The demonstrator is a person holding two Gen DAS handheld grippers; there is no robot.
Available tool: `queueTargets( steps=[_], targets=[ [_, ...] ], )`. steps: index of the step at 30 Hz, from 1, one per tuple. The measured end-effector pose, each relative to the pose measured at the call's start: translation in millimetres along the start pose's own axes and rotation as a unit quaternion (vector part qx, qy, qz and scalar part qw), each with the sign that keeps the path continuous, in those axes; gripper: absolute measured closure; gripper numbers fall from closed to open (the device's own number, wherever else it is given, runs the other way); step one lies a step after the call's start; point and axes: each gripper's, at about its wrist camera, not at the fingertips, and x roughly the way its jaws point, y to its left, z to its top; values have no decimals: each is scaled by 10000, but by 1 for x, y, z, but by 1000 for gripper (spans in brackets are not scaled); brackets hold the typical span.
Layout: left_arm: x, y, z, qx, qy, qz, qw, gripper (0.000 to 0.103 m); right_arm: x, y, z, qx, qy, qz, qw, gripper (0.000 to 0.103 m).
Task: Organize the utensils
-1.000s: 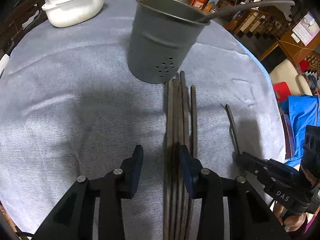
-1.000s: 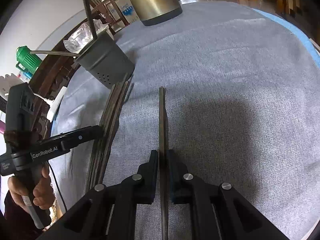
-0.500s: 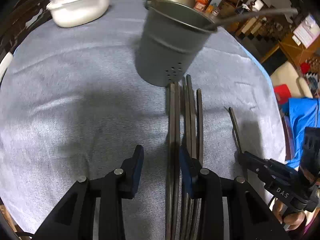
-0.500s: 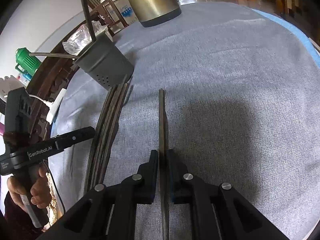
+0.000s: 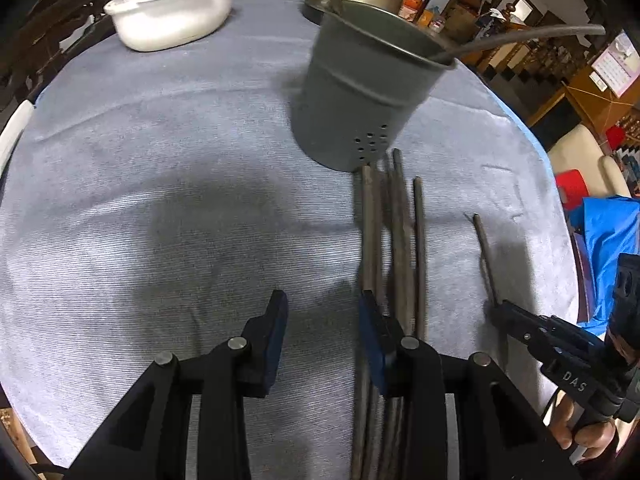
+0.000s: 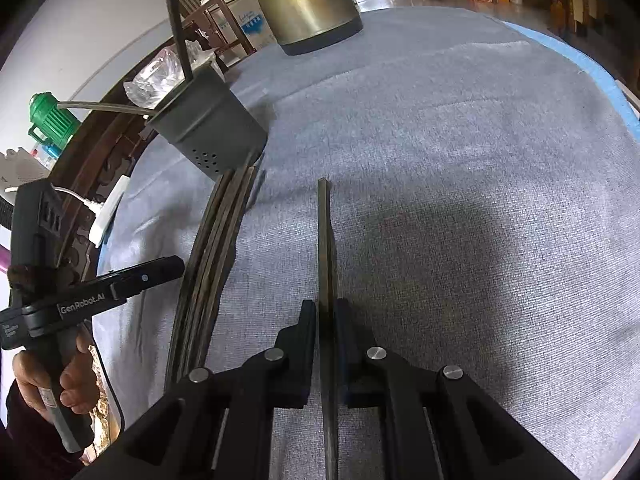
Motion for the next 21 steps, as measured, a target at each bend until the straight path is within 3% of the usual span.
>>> queueTargets(
  steps=[7, 16, 21],
  targets=[
    [11, -17, 8, 160, -5, 134, 9998, 65, 0, 0, 0, -20, -5, -15, 10000, 92],
    [7, -11, 6, 50, 17, 254, 9997, 64, 1, 0, 0, 0, 1, -12, 10000, 92],
    [10, -25, 1, 408, 70, 418, 9983, 65, 4, -3, 11, 178, 260, 93, 9995, 88]
  ],
)
